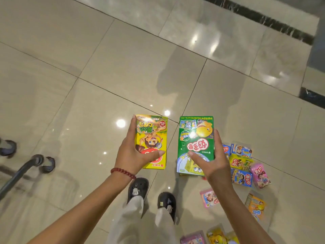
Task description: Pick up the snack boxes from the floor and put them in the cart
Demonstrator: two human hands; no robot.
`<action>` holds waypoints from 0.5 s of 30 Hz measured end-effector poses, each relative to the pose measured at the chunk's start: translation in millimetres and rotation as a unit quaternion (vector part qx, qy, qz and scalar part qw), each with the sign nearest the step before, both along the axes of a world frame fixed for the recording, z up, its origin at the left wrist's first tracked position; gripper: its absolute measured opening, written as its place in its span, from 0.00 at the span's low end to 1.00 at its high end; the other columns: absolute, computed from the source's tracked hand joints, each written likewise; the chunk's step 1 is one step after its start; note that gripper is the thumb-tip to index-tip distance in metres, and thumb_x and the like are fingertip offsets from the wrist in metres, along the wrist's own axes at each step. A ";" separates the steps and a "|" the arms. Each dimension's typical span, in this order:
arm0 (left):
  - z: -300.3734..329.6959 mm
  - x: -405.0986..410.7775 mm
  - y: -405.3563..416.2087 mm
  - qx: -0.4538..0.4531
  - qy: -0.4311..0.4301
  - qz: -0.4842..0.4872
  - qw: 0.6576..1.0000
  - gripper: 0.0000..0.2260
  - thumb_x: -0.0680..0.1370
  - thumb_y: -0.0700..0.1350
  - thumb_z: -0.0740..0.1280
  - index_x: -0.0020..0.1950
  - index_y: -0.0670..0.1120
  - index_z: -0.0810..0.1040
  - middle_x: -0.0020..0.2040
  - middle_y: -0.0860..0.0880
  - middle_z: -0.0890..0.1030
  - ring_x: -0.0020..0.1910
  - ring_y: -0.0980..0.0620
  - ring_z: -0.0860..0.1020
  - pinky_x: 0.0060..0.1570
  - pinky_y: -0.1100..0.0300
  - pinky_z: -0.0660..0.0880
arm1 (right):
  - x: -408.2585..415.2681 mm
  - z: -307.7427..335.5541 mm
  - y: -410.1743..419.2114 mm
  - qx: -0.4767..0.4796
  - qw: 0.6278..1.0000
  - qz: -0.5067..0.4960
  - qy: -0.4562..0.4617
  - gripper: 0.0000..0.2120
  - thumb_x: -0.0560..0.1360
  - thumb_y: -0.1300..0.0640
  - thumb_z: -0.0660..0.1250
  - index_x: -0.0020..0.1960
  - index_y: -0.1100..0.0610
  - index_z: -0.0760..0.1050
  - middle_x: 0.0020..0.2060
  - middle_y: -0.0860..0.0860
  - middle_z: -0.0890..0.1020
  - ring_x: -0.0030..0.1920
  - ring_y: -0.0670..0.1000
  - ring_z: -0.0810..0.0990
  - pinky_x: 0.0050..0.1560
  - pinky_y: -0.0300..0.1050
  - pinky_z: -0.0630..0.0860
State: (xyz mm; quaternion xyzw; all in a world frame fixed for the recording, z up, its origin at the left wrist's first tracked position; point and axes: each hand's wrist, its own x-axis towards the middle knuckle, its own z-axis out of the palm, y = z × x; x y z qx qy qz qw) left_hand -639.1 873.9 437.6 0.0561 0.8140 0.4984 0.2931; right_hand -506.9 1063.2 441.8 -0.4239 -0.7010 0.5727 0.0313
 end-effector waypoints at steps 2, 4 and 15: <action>30.1 -1.5 -8.4 0.006 0.021 0.015 1.000 0.52 0.60 0.43 0.81 0.71 0.65 0.50 0.55 0.71 0.70 0.46 0.75 0.76 0.42 0.79 0.70 | -3.2 27.2 -3.0 -0.012 1.000 -0.006 0.017 0.45 0.67 0.63 0.77 0.74 0.41 0.58 0.52 0.29 0.76 0.48 0.30 0.78 0.44 0.31 0.78; 62.9 -2.1 -15.9 0.010 0.042 0.037 0.998 0.53 0.60 0.43 0.81 0.74 0.62 0.50 0.56 0.71 0.69 0.46 0.76 0.75 0.44 0.80 0.69 | -6.0 57.6 -4.5 -0.003 0.999 -0.002 0.036 0.45 0.67 0.61 0.77 0.75 0.41 0.57 0.50 0.24 0.74 0.47 0.27 0.77 0.43 0.27 0.75; 263.1 7.4 -83.9 0.061 0.195 0.176 0.963 0.54 0.60 0.42 0.81 0.77 0.56 0.50 0.60 0.67 0.69 0.52 0.70 0.76 0.50 0.78 0.71 | -37.0 246.2 -35.6 0.073 0.976 0.131 0.156 0.44 0.67 0.54 0.77 0.74 0.37 0.57 0.51 0.28 0.75 0.47 0.27 0.76 0.43 0.25 0.73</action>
